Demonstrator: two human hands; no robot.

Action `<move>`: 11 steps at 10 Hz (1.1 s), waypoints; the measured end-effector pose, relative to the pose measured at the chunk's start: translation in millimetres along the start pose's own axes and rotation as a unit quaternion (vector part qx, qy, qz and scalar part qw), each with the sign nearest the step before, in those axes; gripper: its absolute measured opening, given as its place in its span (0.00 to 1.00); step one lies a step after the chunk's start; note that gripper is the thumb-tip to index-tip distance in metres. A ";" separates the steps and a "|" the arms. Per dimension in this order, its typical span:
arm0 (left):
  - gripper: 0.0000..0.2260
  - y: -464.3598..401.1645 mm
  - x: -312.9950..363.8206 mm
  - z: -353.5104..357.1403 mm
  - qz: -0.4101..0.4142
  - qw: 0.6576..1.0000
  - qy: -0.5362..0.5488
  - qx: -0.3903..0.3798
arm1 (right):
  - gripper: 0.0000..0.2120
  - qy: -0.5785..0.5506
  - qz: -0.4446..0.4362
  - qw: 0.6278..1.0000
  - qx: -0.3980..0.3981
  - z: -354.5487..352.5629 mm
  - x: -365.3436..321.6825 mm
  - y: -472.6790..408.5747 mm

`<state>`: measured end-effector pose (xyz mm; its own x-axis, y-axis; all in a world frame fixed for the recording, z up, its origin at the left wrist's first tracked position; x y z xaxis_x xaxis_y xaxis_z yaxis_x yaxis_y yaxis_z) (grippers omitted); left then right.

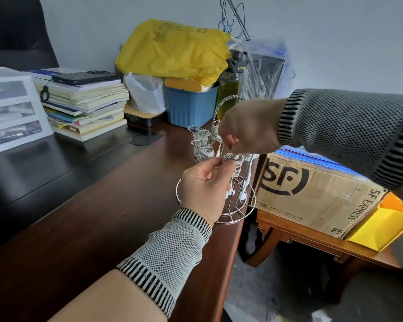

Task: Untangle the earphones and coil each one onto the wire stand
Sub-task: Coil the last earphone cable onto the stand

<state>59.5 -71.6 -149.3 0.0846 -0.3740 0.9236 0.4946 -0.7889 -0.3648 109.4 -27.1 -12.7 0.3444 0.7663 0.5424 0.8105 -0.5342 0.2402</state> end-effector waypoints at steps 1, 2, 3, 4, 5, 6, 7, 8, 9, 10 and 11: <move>0.04 -0.4 1.4 -0.6 -0.008 1.000 0.011 0.000 | 0.09 -0.009 -0.011 1.000 0.020 4.7 8.5 -3.8; 0.08 -0.7 2.7 -1.8 -0.012 1.000 0.003 -0.003 | 0.09 -0.038 -0.011 0.999 0.014 2.3 4.4 3.8; 0.09 -0.1 4.6 -4.0 -0.011 1.000 -0.014 -0.012 | 0.10 -0.057 -0.028 0.998 0.013 2.6 5.4 4.7; 0.09 1.4 7.3 -4.6 -0.009 1.000 -0.019 -0.012 | 0.16 -0.078 -0.091 0.992 0.048 8.7 8.9 10.2; 0.10 1.6 10.8 -5.3 -0.008 0.999 -0.044 -0.015 | 0.14 -0.192 -0.105 0.931 0.293 24.2 24.4 20.3; 0.14 1.1 11.2 -7.2 -0.013 0.998 -0.056 -0.010 | 0.07 -0.437 0.033 0.785 0.438 61.3 36.2 39.4; 0.16 1.6 12.3 -5.9 -0.012 0.999 -0.051 -0.008 | 0.10 -0.617 0.097 0.707 0.332 92.9 20.4 39.2; 0.15 3.1 13.4 -4.4 -0.011 0.998 -0.058 -0.010 | 0.08 -0.671 0.106 0.666 0.308 106.5 6.3 34.3; 0.08 3.1 12.1 -4.9 -0.016 0.998 -0.062 -0.004 | 0.06 -0.626 0.120 0.694 0.335 110.6 -2.7 30.8; 0.08 3.0 9.4 -6.1 -0.006 0.996 -0.088 -0.004 | 0.04 -0.534 0.132 0.737 0.392 110.1 -17.8 35.6; 0.06 1.9 7.0 -6.9 0.001 0.995 -0.100 -0.002 | 0.03 -0.482 0.128 0.746 0.442 110.6 -29.9 33.8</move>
<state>55.1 -79.1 -144.4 0.2570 -0.2716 0.9275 0.4903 -0.7904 -0.3673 178.9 -28.6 -109.9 0.3780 0.8075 -0.4529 0.5087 -0.5899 -0.6271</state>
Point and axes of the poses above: each hand's wrist, its own y-axis away from the middle knuckle, its own z-axis out of the palm, x = y × z, the point moved 2 cm from there along -y, towards the middle knuckle, and after that the axes turned 13 degrees about -x, right-handed, at the moved point
